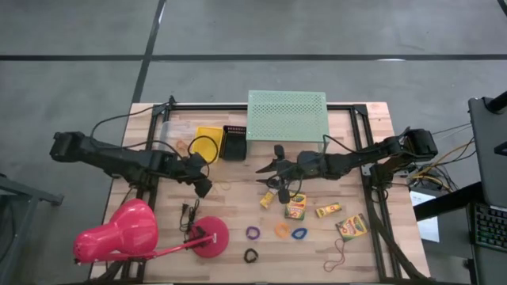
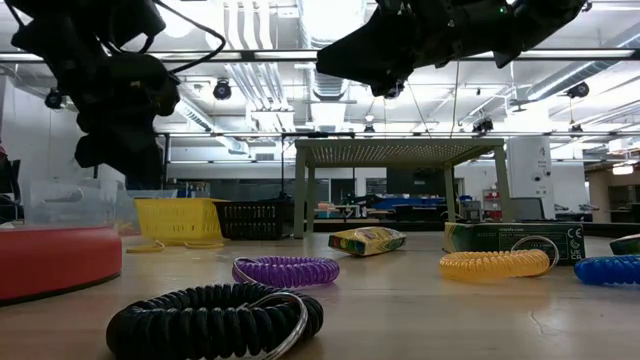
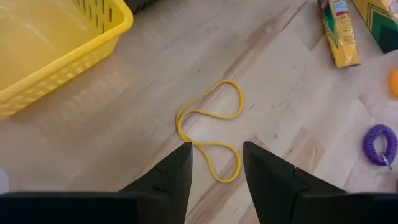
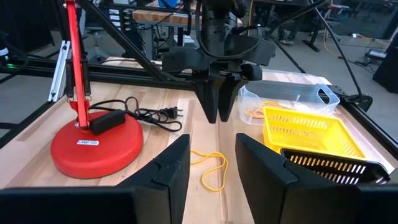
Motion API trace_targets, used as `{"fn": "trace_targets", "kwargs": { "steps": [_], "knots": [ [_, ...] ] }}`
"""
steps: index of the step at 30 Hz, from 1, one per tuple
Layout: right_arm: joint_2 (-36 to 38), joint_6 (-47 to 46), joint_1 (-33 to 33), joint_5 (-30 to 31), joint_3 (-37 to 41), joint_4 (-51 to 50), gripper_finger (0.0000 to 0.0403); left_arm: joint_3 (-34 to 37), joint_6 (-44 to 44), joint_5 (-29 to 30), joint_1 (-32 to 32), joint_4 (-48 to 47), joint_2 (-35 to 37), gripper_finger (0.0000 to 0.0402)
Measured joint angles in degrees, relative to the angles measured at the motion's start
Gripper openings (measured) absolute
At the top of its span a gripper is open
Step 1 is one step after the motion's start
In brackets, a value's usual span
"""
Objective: Pick & Place Office Desk Supplies
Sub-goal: Put the yellow rubber band into the transparent bin
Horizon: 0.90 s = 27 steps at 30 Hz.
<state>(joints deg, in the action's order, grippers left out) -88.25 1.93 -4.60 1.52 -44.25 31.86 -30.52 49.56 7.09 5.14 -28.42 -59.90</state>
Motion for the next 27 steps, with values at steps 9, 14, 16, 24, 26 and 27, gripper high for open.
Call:
{"fn": "trace_targets", "kwargs": {
  "steps": [9,14,16,24,26,27],
  "knots": [
    [0.0,0.0,0.0,0.0,0.0,0.0,0.0123,-0.8,2.3,1.7,0.0,-0.4,-2.1,0.0149],
    [0.0,0.0,0.0,0.0,0.0,0.0,0.0123,-2.0,7.9,3.5,0.0,-2.4,-5.7,0.015],
    [0.0,0.0,0.0,0.0,0.0,0.0,0.0123,-2.9,9.6,3.8,0.0,-3.2,-7.6,0.015],
    [0.0,0.0,0.0,0.0,0.0,0.0,0.0123,-8.9,11.9,4.1,0.0,-4.1,-17.9,0.015],
    [0.0,0.0,0.0,0.0,0.0,0.0,0.0123,-10.6,9.7,3.8,0.0,-4.3,-20.9,0.015],
    [0.0,0.0,0.0,0.0,0.0,0.0,0.0123,-11.4,8.3,3.5,0.0,-4.2,-22.1,0.015]
  ]
}}
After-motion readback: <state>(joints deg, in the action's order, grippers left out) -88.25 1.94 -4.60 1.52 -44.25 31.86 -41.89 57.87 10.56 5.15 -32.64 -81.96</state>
